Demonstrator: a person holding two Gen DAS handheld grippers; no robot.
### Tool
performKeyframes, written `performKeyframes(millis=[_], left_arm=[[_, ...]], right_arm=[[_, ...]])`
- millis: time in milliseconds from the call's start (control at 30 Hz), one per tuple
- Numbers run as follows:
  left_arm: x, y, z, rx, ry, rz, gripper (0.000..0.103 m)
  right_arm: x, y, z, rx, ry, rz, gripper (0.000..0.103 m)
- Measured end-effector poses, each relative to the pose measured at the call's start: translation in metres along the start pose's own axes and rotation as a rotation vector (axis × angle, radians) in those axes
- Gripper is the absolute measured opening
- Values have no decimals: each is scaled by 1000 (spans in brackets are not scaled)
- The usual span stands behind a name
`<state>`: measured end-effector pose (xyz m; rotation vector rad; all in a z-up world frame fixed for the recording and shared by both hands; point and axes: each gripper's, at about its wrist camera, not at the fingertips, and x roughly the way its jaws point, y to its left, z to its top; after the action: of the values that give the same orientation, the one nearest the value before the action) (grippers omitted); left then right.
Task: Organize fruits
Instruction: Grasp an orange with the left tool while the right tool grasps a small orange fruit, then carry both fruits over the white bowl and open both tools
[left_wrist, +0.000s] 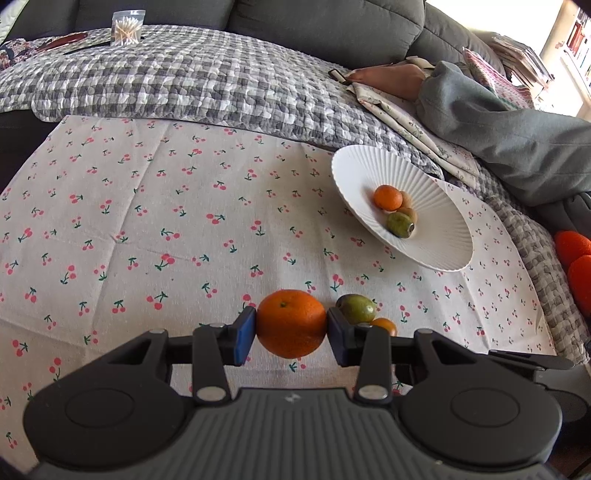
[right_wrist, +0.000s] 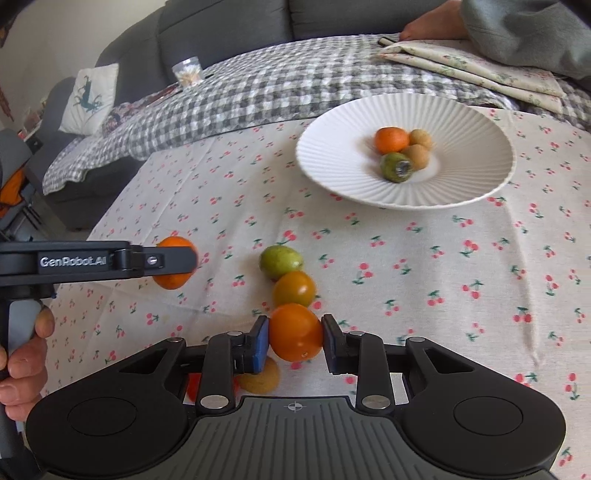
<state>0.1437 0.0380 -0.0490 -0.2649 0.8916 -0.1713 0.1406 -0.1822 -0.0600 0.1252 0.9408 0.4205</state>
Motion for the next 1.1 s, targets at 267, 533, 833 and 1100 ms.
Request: performKeyframes(millis=[267,533,833,1100], left_arm=[[-3,-4,6,20,-22,0,40],[-3,-14,13,44,-45,-9,40],[0,-28,30,65,-78,-18,40],[13,-51,43,99,-90,-40,40]], right_arm=[[-19,-19,7,47,-35,-15,29],[-37,-37,18,97,-85,-27,29],[-56,-58,32,143,-147,-57,29],[-60,-83,46,198,-181,-83,29]])
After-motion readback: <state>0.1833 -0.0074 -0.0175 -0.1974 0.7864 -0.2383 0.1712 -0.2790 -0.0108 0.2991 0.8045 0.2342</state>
